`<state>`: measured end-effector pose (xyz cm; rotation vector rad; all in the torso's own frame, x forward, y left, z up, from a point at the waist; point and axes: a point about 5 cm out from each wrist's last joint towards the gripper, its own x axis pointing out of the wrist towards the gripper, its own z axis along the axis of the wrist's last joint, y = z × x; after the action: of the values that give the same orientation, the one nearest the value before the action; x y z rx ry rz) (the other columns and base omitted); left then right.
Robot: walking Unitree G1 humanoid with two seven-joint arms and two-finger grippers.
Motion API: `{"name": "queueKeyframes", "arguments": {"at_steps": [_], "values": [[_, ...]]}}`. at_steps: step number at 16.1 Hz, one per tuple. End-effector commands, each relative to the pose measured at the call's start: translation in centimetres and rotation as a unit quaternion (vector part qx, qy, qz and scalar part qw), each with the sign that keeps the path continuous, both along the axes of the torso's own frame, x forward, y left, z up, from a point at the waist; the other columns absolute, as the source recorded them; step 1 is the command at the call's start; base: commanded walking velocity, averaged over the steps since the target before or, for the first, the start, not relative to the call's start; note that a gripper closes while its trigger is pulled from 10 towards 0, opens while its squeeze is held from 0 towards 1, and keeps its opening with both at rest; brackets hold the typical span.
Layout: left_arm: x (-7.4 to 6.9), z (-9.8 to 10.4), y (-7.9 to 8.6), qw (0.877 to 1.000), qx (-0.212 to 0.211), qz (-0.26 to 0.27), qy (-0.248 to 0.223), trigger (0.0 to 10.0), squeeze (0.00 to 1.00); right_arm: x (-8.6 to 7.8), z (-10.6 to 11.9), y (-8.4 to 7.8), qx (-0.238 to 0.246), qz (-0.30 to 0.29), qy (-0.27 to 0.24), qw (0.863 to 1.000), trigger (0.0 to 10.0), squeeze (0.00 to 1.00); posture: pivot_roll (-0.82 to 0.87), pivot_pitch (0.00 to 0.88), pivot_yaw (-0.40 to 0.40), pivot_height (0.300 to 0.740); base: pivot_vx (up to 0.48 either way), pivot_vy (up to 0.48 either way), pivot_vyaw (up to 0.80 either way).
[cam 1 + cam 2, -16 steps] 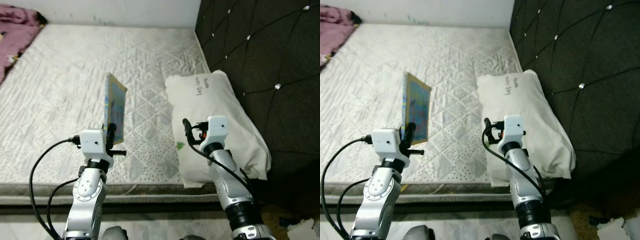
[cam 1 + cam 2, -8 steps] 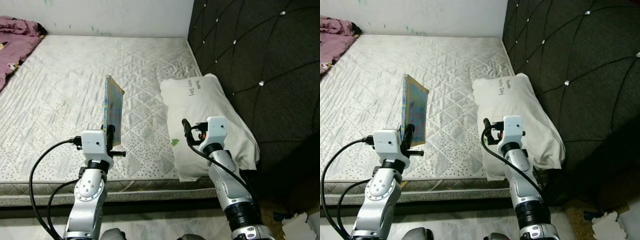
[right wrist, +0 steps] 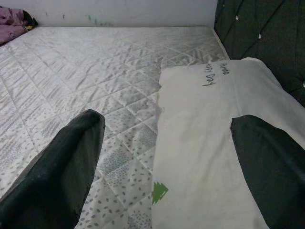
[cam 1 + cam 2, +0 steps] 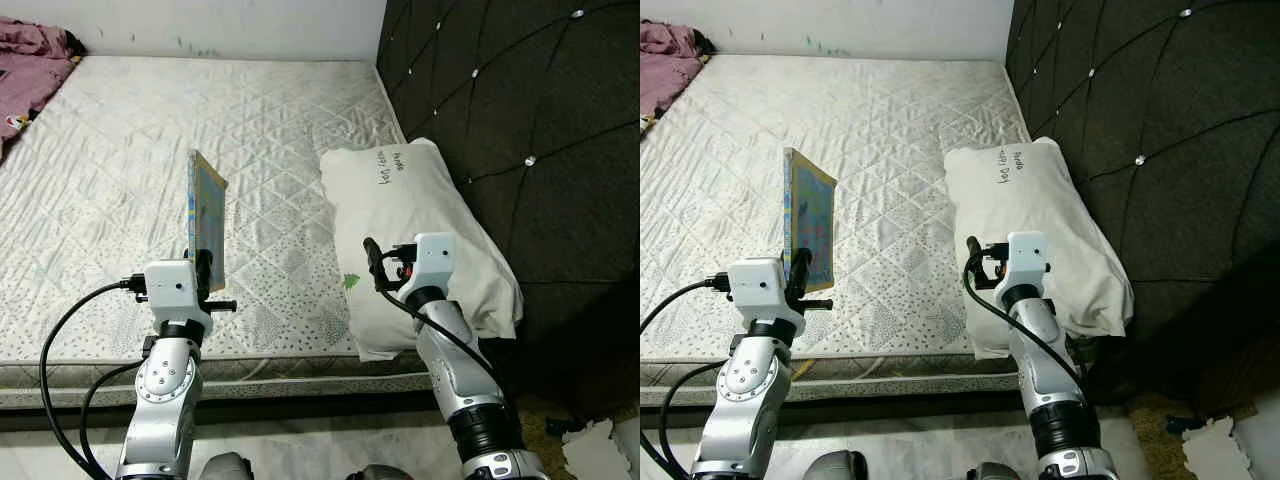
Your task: Clean up the room
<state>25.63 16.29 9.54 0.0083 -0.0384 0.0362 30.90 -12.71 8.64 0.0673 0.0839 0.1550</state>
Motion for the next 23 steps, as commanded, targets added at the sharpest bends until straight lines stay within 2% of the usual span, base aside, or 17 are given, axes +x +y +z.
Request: {"name": "queueKeyframes", "arguments": {"at_steps": [1,2,10,23], "values": [[0.03,0.89,-0.04,1.0,-0.002,0.001,-0.02,10.0,0.0,0.05,0.45,-0.25,0.004,-0.002,-0.006,1.0,10.0,0.0,-0.03,0.107,-0.033,0.74,0.0,0.0,0.0],[-0.02,0.85,0.11,1.0,-0.006,0.008,-0.019,10.0,0.0,0.04,0.45,-0.26,0.005,-0.002,-0.006,1.0,10.0,0.0,-0.03,0.107,-0.033,0.74,0.0,0.0,0.0],[0.07,0.86,0.3,1.0,0.005,0.017,-0.016,10.0,0.0,0.03,0.47,-0.2,0.006,0.001,-0.006,1.0,10.0,0.0,-0.03,0.107,-0.031,0.651,0.0,0.0,0.0],[0.14,0.82,0.86,0.999,-0.004,0.036,-0.015,10.0,0.0,0.31,0.43,0.29,-0.008,0.023,-0.007,1.0,10.0,0.0,-0.02,0.082,-0.053,0.651,0.0,0.0,0.0]]}}
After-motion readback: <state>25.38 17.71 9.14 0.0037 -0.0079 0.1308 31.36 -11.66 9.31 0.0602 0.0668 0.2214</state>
